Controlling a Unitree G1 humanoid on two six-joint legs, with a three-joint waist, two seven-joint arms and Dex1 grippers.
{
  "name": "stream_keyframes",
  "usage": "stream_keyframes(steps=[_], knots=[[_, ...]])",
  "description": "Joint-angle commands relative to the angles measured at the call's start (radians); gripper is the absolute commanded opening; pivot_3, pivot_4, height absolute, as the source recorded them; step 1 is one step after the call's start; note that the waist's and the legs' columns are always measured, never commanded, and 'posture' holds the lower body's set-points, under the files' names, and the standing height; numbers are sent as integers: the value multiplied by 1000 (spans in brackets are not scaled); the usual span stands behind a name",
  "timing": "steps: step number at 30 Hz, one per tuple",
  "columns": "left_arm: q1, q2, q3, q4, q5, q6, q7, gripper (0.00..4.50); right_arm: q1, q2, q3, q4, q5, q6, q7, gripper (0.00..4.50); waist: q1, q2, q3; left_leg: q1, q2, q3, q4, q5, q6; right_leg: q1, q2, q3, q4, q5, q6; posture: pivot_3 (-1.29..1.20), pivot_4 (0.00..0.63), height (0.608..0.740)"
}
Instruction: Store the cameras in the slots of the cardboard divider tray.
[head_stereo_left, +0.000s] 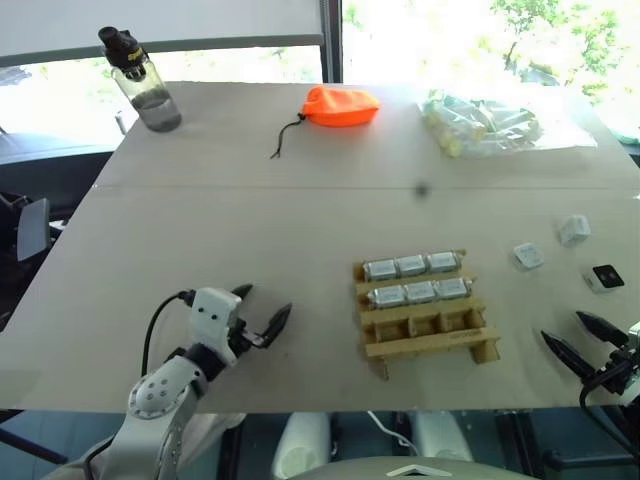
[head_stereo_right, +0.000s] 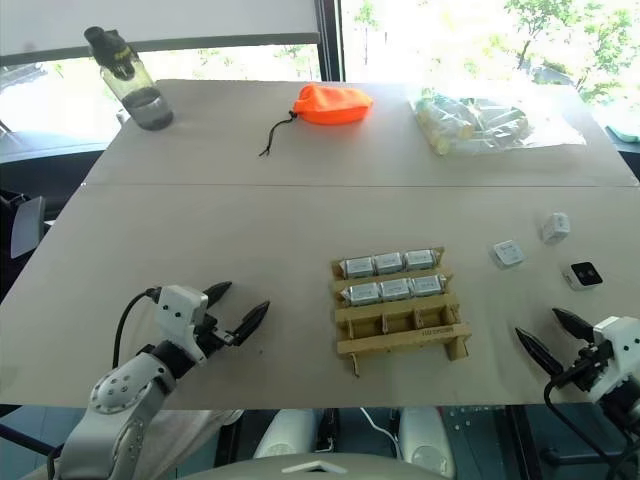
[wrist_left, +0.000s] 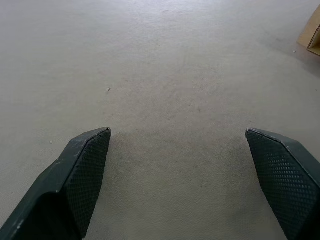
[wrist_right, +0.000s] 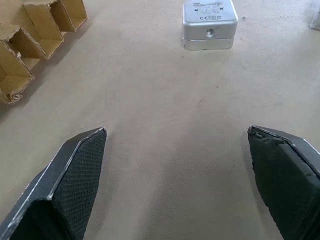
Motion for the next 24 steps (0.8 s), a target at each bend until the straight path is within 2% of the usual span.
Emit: stream_keyframes(steps=[1,24], knots=[[20,6,14,-45,-20,-1,-9,4500,-8,-23,-34,10,8,-17,14,4476,0,0,0,0,0,0,0,0,0,0,0,0,0,0,0,0,150,740],[24,9,12,-58,-39,-2,-18,4500,-18,-23,-36,52,3,-42,18,4476,0,0,0,0,0,0,0,0,0,0,0,0,-1,0,0,0,150,740]])
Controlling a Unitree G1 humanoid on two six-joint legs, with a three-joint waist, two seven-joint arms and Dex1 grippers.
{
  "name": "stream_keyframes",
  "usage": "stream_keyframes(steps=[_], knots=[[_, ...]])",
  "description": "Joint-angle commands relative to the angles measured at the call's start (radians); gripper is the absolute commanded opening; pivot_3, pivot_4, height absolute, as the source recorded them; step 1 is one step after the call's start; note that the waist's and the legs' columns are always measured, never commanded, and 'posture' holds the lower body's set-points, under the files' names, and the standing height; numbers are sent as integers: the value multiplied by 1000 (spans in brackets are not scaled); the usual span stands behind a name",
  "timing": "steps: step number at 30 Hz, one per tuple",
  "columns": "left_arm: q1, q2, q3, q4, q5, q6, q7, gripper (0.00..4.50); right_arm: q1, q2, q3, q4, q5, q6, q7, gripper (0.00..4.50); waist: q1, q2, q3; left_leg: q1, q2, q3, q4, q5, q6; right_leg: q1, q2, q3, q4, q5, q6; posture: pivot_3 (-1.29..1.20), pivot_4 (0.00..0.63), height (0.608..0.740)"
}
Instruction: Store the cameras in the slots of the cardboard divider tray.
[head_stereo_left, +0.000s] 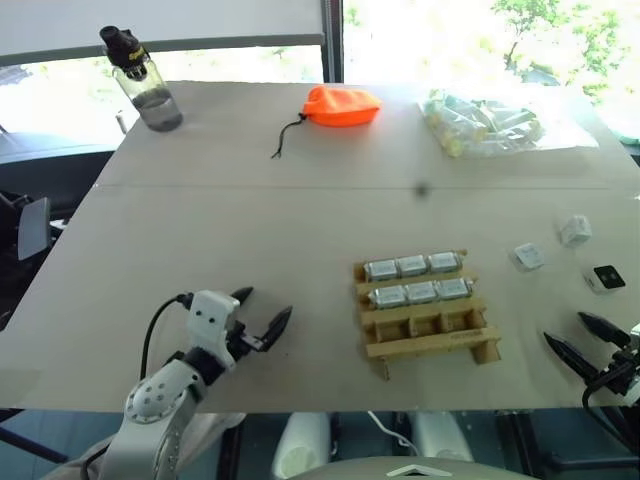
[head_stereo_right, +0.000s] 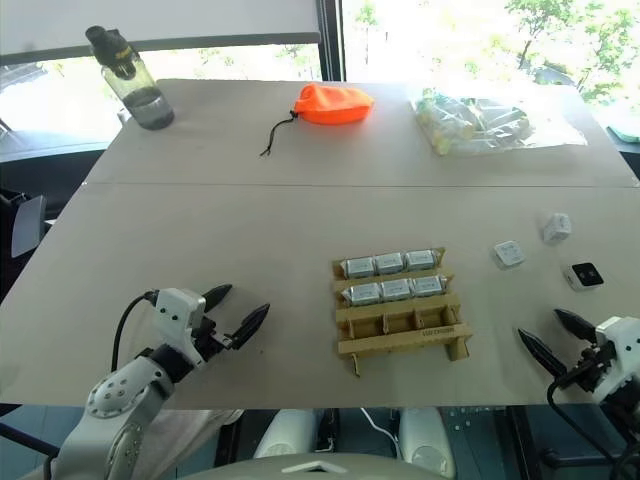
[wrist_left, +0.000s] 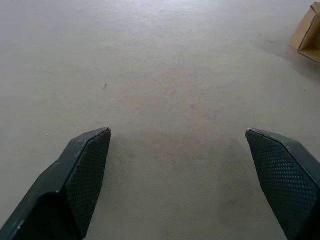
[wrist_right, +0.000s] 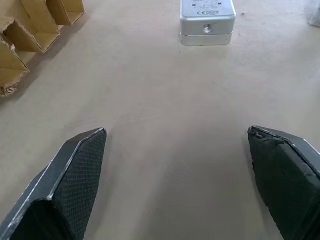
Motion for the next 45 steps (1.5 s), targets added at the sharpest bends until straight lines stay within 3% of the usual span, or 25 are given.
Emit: stream_keyframes(steps=[1,3,7,13,21,32,42,45], knots=[[-3,8,4,-37,-7,-14,-9,4500,-13,3,-42,-2,14,-16,-25,4476,0,0,0,0,0,0,0,0,0,0,0,0,0,0,0,0,150,740],[-46,33,-4,-10,12,-49,-41,4500,-34,9,-51,4,-1,-14,-81,4476,0,0,0,0,0,0,0,0,0,0,0,0,0,0,0,0,150,740],[-114,144,64,-25,-196,-8,-272,4500,-65,6,-61,46,-91,-47,-212,4476,0,0,0,0,0,0,1,0,0,0,1,-1,1,0,0,0,150,740],[-203,347,129,-62,-365,90,-474,4500,-135,0,-79,78,-109,10,-356,4476,-2,2,0,0,0,1,1,0,-1,0,2,0,1,0,0,0,150,740],[-345,525,125,-162,-490,225,-552,4500,-269,-71,-53,210,-108,104,-345,4476,-3,3,1,1,-1,4,1,3,-5,0,4,2,1,1,1,0,150,740],[-362,611,181,-215,-545,274,-630,4500,-433,-158,-9,493,-181,-41,-223,4476,-5,3,1,2,-1,6,1,3,-5,1,8,3,1,2,4,0,150,740],[-377,588,172,-214,-543,261,-633,4500,-475,-186,-19,573,-135,-71,-91,4476,-5,3,1,5,0,7,1,3,-6,2,8,4,1,2,4,0,150,740],[-378,586,165,-212,-539,262,-638,4500,-476,-186,-32,562,-118,-66,-77,3592,-5,3,1,5,0,8,1,3,-6,2,8,4,1,2,4,0,150,740]])
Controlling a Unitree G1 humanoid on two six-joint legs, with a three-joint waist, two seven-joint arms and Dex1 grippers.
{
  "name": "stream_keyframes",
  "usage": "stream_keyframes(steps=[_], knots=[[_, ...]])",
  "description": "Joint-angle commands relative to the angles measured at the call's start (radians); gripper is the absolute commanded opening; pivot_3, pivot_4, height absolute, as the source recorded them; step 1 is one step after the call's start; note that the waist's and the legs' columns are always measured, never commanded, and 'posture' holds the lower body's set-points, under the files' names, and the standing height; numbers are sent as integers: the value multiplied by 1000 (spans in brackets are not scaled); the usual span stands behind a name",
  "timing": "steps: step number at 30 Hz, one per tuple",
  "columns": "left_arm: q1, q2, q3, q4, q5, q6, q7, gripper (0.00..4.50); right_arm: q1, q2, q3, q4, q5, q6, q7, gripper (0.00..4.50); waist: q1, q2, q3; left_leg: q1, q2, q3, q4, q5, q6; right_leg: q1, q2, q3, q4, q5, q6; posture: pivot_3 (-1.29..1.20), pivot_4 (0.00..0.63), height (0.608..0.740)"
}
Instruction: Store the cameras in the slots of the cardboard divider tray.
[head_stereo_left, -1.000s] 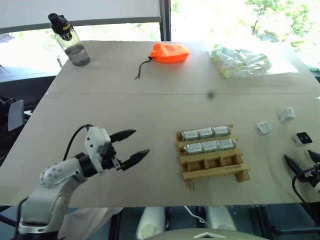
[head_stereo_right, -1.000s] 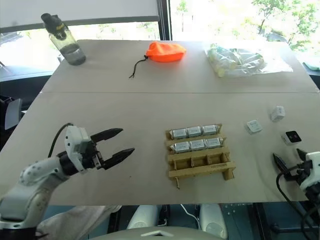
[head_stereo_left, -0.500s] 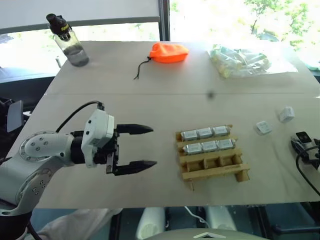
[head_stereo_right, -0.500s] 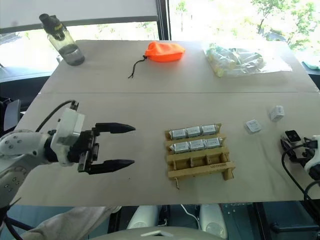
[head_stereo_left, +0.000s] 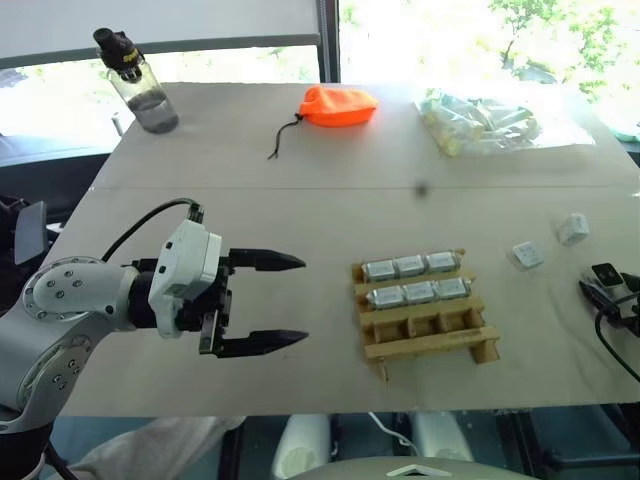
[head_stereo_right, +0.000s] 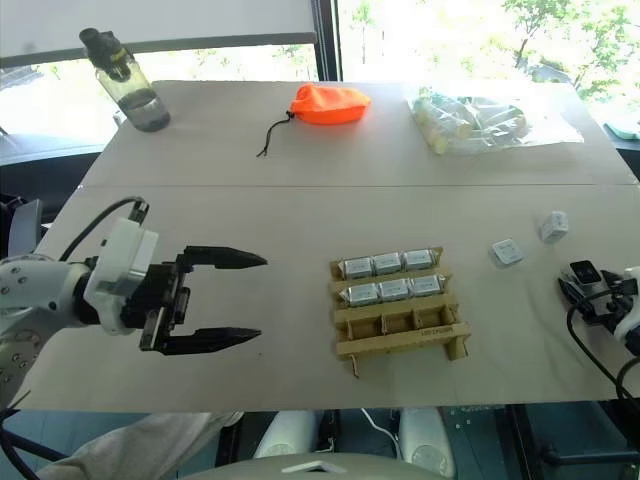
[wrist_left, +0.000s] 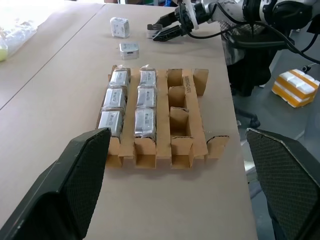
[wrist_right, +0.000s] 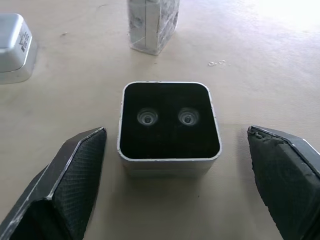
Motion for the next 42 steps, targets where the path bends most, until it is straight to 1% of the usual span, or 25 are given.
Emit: stream_keyframes(steps=[1,3,4,8,11,14,16,19,21,24,27,30,33,37,42], knots=[[-9,-4,7,-19,-5,-13,-2,4500,-4,-24,-30,-16,28,-11,24,3160,0,0,0,0,0,1,0,0,0,0,0,0,0,0,0,0,150,740],[-12,-7,4,-15,-5,-16,-8,4500,3,-26,-35,-26,33,-12,31,2215,0,0,0,0,0,1,0,0,0,0,0,0,0,0,0,0,150,740],[-9,-7,2,-10,0,-22,-16,4500,13,-27,-38,-41,38,-9,36,1941,0,0,0,1,0,1,0,0,0,0,0,0,0,0,0,0,150,740],[-17,-12,-20,16,24,-41,-40,4500,55,-37,-43,-146,53,27,38,1941,1,0,0,0,0,1,0,0,0,0,0,0,0,0,0,0,150,740],[-64,-19,-73,56,44,-11,-11,4500,119,-34,-2,-358,76,75,79,1941,2,2,1,1,0,1,0,0,0,0,0,0,1,0,0,0,150,740],[-144,-34,-185,91,85,9,-11,4500,139,-26,73,-568,72,100,106,1941,0,2,1,2,0,1,0,0,0,0,0,0,2,-1,2,0,150,740],[-231,-83,-273,138,130,9,4,4500,101,-28,123,-677,67,113,105,1941,-1,2,1,2,0,2,0,1,-1,0,1,1,3,-2,4,0,150,740],[-357,-190,-369,214,173,32,54,4500,32,-42,192,-813,79,133,129,1941,1,1,2,2,0,2,1,1,-2,0,1,1,4,-1,4,0,150,740],[-426,-259,-409,271,175,88,99,4500,-10,-56,249,-872,34,100,151,1941,5,0,2,2,-1,1,1,2,-2,0,1,0,5,0,2,0,150,740],[-521,-382,-434,369,183,154,201,4500,-64,-66,359,-935,-71,7,179,1941,8,-1,2,0,-1,-3,2,2,-2,0,1,-2,5,1,1,0,150,740],[-583,-440,-471,431,219,197,233,4500,-131,-70,461,-925,-208,-150,200,1941,5,-3,3,-5,-1,-5,2,2,-2,-2,1,-4,2,1,2,0,150,740],[-650,-489,-492,492,220,270,256,4500,-217,-67,551,-853,-324,-336,214,1941,2,-3,4,-8,-2,-5,3,2,-2,-5,0,-4,1,1,2,0,150,740],[-707,-518,-506,544,201,379,255,4500,-278,-50,624,-767,-388,-476,215,1941,3,-4,4,-10,-2,-6,4,2,-2,-5,0,-6,1,1,2,0,150,740],[-763,-502,-565,571,221,419,165,4500,-391,-26,700,-645,-477,-656,191,1941,3,-4,4,-11,-1,-8,5,2,-3,-6,0,-9,1,1,2,0,150,740],[-809,-459,-622,564,220,465,59,4500,-466,-17,739,-568,-544,-759,148,1941,3,-4,4,-13,-1,-10,6,3,-5,-7,0,-10,3,1,2,0,150,740]])
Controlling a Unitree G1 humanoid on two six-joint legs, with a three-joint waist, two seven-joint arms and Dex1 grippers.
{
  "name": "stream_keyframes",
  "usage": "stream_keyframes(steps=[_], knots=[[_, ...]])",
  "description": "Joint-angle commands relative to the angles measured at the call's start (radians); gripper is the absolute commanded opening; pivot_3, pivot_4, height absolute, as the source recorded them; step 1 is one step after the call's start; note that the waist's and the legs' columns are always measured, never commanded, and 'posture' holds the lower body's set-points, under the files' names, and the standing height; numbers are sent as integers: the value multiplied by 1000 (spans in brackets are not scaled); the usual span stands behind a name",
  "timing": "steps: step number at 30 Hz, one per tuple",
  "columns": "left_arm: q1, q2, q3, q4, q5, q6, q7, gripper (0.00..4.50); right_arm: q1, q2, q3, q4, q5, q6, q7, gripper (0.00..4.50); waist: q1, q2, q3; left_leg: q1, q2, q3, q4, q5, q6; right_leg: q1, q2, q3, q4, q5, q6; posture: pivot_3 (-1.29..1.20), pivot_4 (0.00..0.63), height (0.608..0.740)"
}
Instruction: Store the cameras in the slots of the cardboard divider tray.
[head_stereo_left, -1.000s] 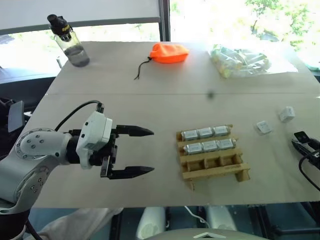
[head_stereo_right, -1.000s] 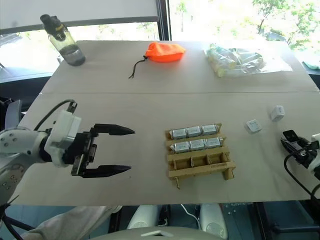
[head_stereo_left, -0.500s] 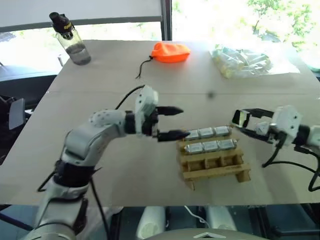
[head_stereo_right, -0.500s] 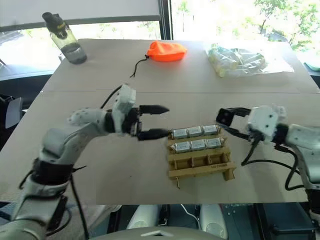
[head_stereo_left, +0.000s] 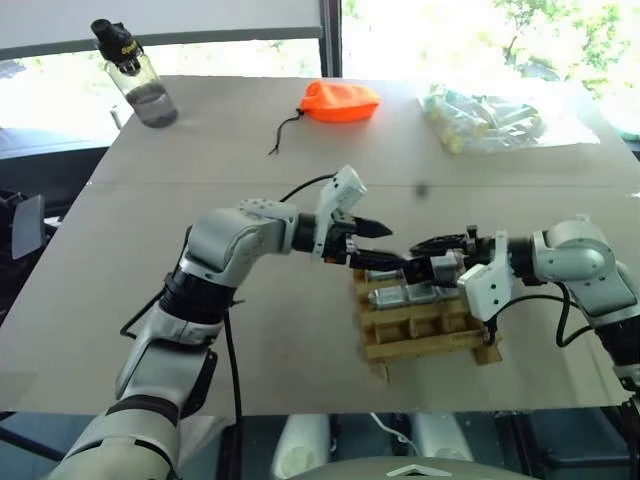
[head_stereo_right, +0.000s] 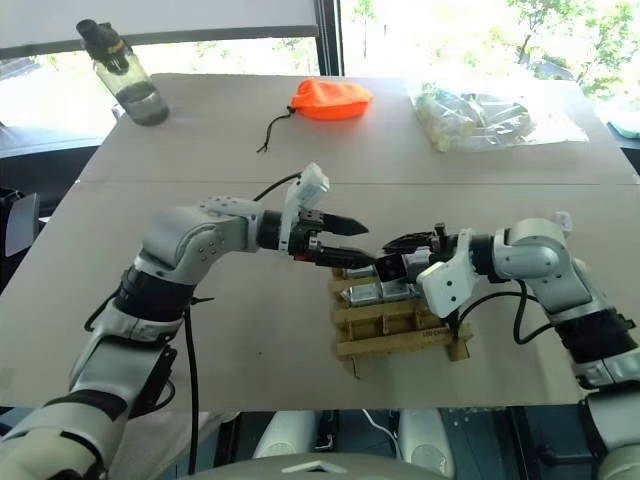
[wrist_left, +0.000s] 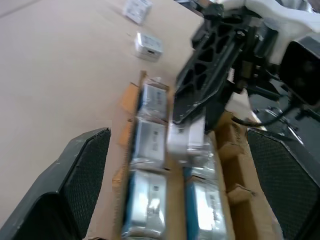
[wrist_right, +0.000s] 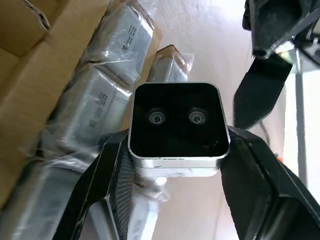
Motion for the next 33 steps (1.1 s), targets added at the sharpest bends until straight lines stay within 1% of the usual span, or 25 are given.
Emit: stream_keyframes(steps=[1,8,16,17,18,20,21,24,25,26,33], knots=[[-28,30,-25,-26,-6,32,-71,4500,-38,2,10,27,-36,-75,-43,1941,0,0,0,0,0,0,0,0,0,0,0,0,0,0,0,0,150,740],[-6,49,-38,-55,-13,63,-102,4500,-56,-3,26,44,-54,-127,-93,1941,0,0,0,-1,0,-1,2,0,-1,0,-1,-1,1,0,0,0,150,740],[12,23,-12,-64,-12,70,-60,4500,-52,-6,52,4,-18,-104,-96,1941,0,0,0,-2,0,-3,7,0,-1,0,-1,-1,5,0,0,0,150,740],[13,21,-8,-66,-12,69,-56,4089,-52,-6,53,2,-17,-102,-96,1941,0,0,0,-2,0,-3,8,0,-1,0,-1,-1,5,0,0,0,150,740],[15,19,-6,-68,-11,66,-50,3844,-54,-5,55,0,-14,-97,-96,1941,0,0,0,-2,0,-3,9,0,-1,0,-1,-2,5,0,0,0,150,740],[18,20,-7,-73,-7,58,-48,3060,-60,-2,57,-3,-12,-88,-96,1941,0,0,0,-3,0,-4,9,0,-1,0,-1,-2,5,0,0,0,150,740],[19,20,-9,-73,-5,54,-50,2477,-63,0,57,-4,-9,-83,-97,1941,0,0,0,-3,0,-4,9,0,-1,0,-1,-2,5,0,0,0,150,740],[19,17,-8,-65,6,43,-47,1062,-67,2,59,-8,-7,-76,-99,1941,0,0,0,-3,0,-4,9,0,-1,0,-1,-2,5,0,0,0,150,740],[18,15,-6,-62,7,42,-47,776,-67,2,60,-9,-7,-75,-99,1941,0,0,0,-3,0,-4,9,0,-1,0,-1,-2,5,0,0,0,150,740],[17,16,-8,-61,9,40,-53,631,-68,3,61,-10,-6,-72,-99,1941,0,0,0,-3,0,-4,9,0,-1,0,-1,-2,5,0,0,0,150,740],[14,24,-19,-69,16,34,-74,660,-65,2,57,-24,11,-17,-92,1941,0,0,0,-3,0,-5,9,0,-1,0,-1,-2,5,0,0,0,150,740]])
